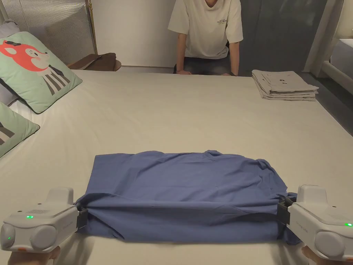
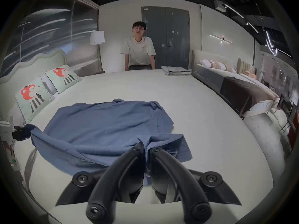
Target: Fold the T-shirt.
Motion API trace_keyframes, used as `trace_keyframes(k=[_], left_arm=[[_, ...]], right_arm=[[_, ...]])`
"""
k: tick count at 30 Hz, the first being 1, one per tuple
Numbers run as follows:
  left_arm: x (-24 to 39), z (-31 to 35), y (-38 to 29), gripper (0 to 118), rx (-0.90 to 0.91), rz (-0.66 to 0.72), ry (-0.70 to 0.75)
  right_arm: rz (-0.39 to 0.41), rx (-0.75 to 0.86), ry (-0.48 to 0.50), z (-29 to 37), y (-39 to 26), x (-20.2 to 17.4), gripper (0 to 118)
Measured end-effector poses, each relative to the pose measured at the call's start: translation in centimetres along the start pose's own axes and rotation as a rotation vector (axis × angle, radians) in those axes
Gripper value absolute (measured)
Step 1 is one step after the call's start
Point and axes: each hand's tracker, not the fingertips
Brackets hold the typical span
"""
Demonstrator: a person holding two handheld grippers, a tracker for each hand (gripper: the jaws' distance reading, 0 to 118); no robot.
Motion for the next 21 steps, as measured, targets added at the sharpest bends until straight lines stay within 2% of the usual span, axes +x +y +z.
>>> trace_keyframes(k=[9,13,16,17,18,19,20,21], left_arm=[[0.0,-8.7,1.4,4,-0.164,-0.009,0.035],[0.6,-8.6,1.5,4,-0.172,-0.011,0.05],[0.7,-8.2,1.3,4,-0.165,-0.04,0.055],[0.7,-7.9,1.3,6,-0.159,-0.038,0.052],[0.5,-7.7,1.3,10,-0.154,-0.027,0.043],[0.4,-7.2,1.5,25,-0.148,-0.003,0.032],[0.4,-6.6,1.8,47,-0.135,0.015,0.022],[0.4,-5.7,2.2,69,-0.099,0.047,0.005]], right_arm=[[0.029,-0.168,-0.023,-10.0,1.2,0.3,5],[-0.003,-0.242,-0.024,-12.0,-0.1,0.7,5],[-0.014,-0.21,-0.021,-11.3,-0.6,0.9,8],[-0.015,-0.21,-0.021,-10.7,-0.4,0.7,14],[-0.02,-0.207,-0.024,-10.1,-0.1,0.7,26],[-0.025,-0.194,-0.023,-9.4,0.2,0.7,53],[-0.027,-0.154,-0.017,-8.5,0.5,0.7,75],[-0.027,-0.089,-0.015,-7.3,1.0,0.6,86]])
